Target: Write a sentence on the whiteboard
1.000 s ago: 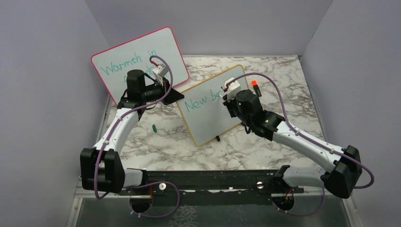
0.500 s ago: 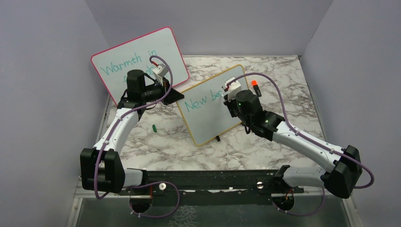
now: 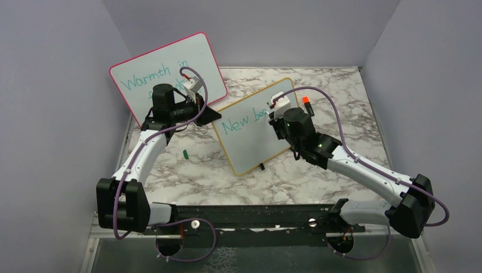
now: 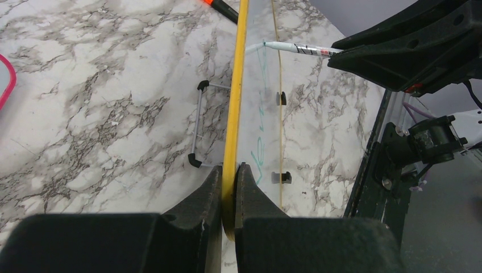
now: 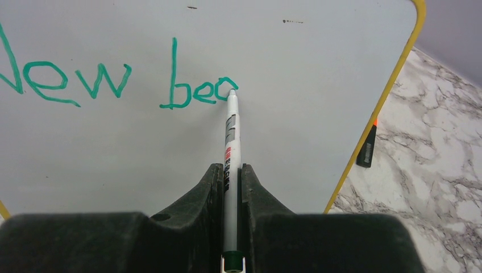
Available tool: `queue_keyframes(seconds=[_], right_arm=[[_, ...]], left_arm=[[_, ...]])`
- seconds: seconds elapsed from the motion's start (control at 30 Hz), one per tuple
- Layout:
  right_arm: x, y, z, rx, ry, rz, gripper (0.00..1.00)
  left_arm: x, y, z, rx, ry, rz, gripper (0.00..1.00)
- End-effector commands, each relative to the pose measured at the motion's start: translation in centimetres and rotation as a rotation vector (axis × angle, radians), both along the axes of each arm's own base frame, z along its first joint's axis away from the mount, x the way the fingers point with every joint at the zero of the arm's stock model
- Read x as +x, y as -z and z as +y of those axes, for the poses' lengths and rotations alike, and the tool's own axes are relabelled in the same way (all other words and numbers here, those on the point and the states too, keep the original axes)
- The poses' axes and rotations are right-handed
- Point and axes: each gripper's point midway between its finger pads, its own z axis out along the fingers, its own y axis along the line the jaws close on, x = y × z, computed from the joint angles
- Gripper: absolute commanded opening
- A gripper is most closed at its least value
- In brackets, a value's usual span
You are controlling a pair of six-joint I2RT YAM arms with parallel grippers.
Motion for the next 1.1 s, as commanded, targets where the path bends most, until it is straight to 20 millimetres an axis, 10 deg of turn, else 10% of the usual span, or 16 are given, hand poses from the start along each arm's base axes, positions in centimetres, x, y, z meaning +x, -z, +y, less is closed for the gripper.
queue_keyframes(seconds=[0.0, 1.07], right_arm=[[0.9, -1.2, 0.3, 0.023, 0.018, -0.043, 0.00], [-2.4, 3.3, -0.5, -0.059, -0.052, 0.154, 0.00]], left_arm=[[0.3, 3.3, 0.5, 0.086, -0.035, 0.044, 0.00], [0.3, 3.2, 0.6, 0.088, -0.039, 0.042, 0.00]])
